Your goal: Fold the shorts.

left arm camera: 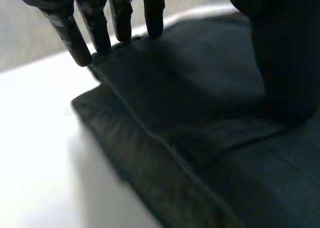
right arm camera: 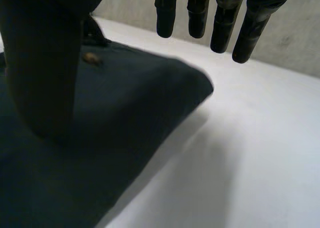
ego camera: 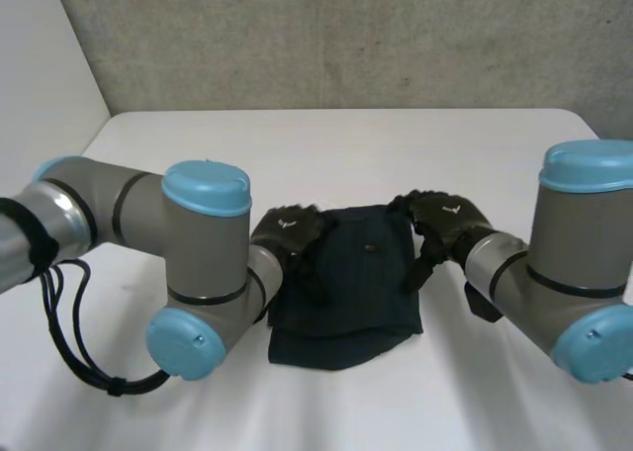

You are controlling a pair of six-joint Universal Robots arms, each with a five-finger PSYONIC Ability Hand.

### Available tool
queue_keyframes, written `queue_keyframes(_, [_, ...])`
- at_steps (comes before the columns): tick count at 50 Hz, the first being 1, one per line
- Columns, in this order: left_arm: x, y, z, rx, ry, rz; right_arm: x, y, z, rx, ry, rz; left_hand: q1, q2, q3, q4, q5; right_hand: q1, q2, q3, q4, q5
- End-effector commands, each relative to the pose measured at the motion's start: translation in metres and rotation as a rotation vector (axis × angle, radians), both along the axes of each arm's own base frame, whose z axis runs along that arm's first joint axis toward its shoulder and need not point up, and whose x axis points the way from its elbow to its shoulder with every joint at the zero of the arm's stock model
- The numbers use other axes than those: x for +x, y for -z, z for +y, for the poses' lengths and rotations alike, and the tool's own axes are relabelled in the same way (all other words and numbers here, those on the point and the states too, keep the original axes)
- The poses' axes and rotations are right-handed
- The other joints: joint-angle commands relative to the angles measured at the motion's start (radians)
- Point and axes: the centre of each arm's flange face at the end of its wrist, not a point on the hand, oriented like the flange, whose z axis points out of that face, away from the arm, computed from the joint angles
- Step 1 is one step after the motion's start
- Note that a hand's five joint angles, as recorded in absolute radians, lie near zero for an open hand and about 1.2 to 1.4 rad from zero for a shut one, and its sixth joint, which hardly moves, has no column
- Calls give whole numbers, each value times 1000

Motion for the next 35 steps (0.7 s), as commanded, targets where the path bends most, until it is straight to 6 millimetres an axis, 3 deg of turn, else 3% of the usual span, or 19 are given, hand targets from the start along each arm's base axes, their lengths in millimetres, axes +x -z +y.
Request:
queue_keyframes(1, [25,12,-2,46,-127,-134,6,24,-5,57,-27,42,-23,-26,-35,-28,-44,-30,-44,-38,-61,-66])
queue_keyframes(8, [31,17,7,69,-114,-170,7,35,-6,25,-77,148,-21,-23,-32,-25,-41,-30,-44,-38,-61,-66])
queue_keyframes(11, [28,5,10,48,-106,-149,8,34,-5,0,-97,181,-23,-26,-35,-28,-44,-30,-44,-38,-61,-66])
queue_keyframes(15, [24,-21,17,-2,-89,-105,10,19,-4,-55,-112,182,-26,-28,-38,-30,-47,-30,-44,-38,-61,-66])
queue_keyframes(20, [26,-64,23,-79,-87,-34,10,-34,-3,-189,-93,127,-27,-29,-39,-31,-48,-30,-44,-38,-61,-66])
queue_keyframes(23, [36,-104,24,-148,-111,37,4,-68,-1,-281,-64,90,-27,-29,-39,-31,-48,-30,-44,-38,-61,-66])
queue_keyframes(24, [41,-115,23,-169,-124,55,2,-77,0,-305,-52,80,-27,-29,-39,-31,-48,-30,-44,-38,-61,-66])
queue_keyframes(25, [55,-138,18,-211,-162,91,0,-88,2,-331,-35,69,-27,-29,-39,-31,-48,-30,-44,-38,-61,-66])
queue_keyframes(28, [82,-175,9,-274,-216,157,-17,-137,12,-440,91,13,-27,-29,-39,-31,-48,-30,-44,-38,-61,-66])
queue_keyframes(31, [97,-195,8,-288,-220,190,-37,-159,15,-478,208,-6,-27,-29,-39,-31,-48,-30,-44,-38,-61,-66])
queue_keyframes(35, [114,-215,10,-279,-212,224,-49,-163,19,-457,239,3,-27,-29,-39,-31,-48,-30,-44,-38,-61,-66])
